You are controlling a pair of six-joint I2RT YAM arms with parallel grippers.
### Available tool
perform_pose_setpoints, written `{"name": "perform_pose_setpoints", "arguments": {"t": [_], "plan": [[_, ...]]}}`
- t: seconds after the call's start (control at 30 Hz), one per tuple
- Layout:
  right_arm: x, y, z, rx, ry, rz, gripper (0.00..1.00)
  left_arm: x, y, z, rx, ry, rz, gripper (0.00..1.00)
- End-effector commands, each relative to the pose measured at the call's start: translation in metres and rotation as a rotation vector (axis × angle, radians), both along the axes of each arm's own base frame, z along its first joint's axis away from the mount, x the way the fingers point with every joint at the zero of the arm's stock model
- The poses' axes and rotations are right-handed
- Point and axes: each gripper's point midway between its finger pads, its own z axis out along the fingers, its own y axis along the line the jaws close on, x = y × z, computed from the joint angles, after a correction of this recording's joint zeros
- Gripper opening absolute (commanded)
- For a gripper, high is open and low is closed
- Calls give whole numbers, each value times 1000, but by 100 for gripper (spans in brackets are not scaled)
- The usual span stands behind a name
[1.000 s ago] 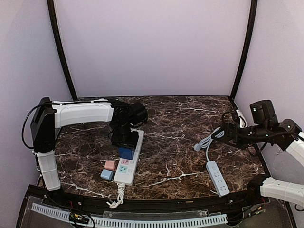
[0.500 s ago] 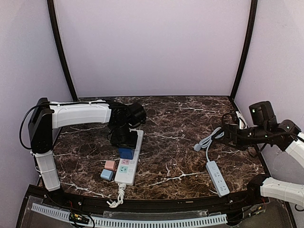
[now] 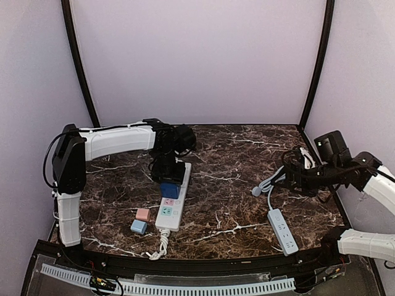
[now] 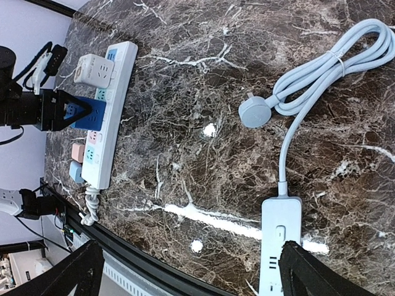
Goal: Insert the plug
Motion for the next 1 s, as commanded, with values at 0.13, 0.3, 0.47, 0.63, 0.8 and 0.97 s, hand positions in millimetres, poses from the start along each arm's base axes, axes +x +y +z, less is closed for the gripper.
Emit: {"name": "perform_pose_setpoints", "arguments": {"t": [0.13, 0.3, 0.47, 0.63, 0.8, 0.97], "plan": [[20, 4, 11, -6, -36, -17, 99, 48, 2, -44, 47, 7, 0, 1], [25, 5, 13, -25, -44, -10, 99, 42, 6, -59, 73, 47, 11, 1], [26, 4, 15, -32, -51, -9, 99, 37, 10, -64, 85, 65, 27, 3], [24, 3, 20, -35, -67, -6, 99, 42, 10, -47, 80, 28, 36, 29], [23, 1, 25, -36, -87, -4, 99, 44, 12, -23, 55, -20, 55, 54], [21, 0, 30, -30, -107, 2, 99, 42, 18, 8, 26, -72, 66, 72]]}}
